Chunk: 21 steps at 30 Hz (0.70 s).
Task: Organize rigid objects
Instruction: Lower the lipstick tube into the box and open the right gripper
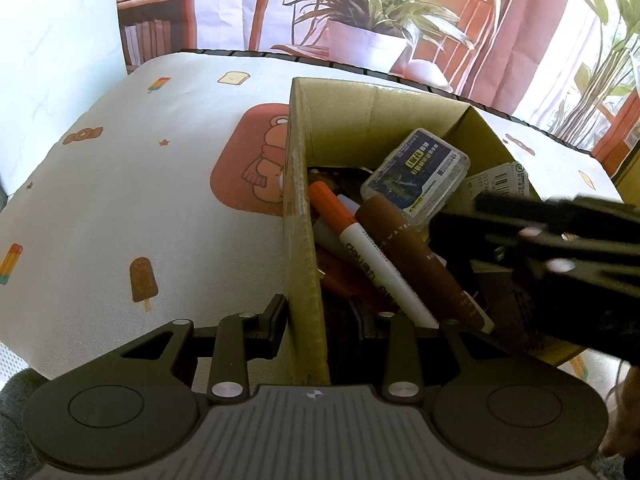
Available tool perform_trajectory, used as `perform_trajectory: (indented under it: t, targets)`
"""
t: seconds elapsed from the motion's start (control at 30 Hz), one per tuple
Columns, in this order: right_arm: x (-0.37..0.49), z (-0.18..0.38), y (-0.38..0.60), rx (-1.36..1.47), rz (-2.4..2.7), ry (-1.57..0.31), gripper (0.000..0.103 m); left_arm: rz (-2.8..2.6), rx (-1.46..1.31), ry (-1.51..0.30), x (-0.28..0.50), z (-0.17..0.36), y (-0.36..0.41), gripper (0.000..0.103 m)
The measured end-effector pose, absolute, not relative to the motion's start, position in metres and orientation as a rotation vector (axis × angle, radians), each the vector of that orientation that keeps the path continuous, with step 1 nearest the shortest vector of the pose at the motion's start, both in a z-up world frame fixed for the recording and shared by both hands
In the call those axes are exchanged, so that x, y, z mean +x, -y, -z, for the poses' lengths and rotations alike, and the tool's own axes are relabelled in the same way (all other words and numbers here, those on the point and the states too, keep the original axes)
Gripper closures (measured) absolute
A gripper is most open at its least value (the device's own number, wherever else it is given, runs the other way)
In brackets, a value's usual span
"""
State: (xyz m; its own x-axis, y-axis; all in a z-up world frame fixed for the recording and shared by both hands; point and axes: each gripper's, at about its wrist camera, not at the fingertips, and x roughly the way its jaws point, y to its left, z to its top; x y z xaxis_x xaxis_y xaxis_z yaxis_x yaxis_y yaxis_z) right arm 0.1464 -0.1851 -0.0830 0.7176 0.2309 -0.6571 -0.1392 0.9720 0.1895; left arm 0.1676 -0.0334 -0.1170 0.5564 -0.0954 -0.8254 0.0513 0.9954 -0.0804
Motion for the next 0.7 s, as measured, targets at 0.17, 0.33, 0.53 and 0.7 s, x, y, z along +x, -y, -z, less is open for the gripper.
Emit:
perform_trajectory:
  t: [0.17, 0.33, 0.53, 0.7]
  targets:
    - [0.137, 0.064, 0.195, 0.139, -0.134, -0.668, 0.009, 0.089, -0.046, -0.964, 0.165, 0.113, 0.034, 0.052]
    - [0.129, 0.054, 0.205, 0.134, -0.058, -0.665, 0.0, 0.088, -0.033, -0.95, 0.16, 0.108, 0.036, 0.042]
    - [0.122, 0.053, 0.208, 0.123, 0.028, -0.727, 0.0, 0.079, -0.016, -0.925, 0.153, 0.101, 0.036, 0.024]
    - [0.112, 0.052, 0.211, 0.137, 0.097, -0.761, 0.0, 0.076, 0.003, -0.898, 0.149, 0.092, 0.037, 0.009]
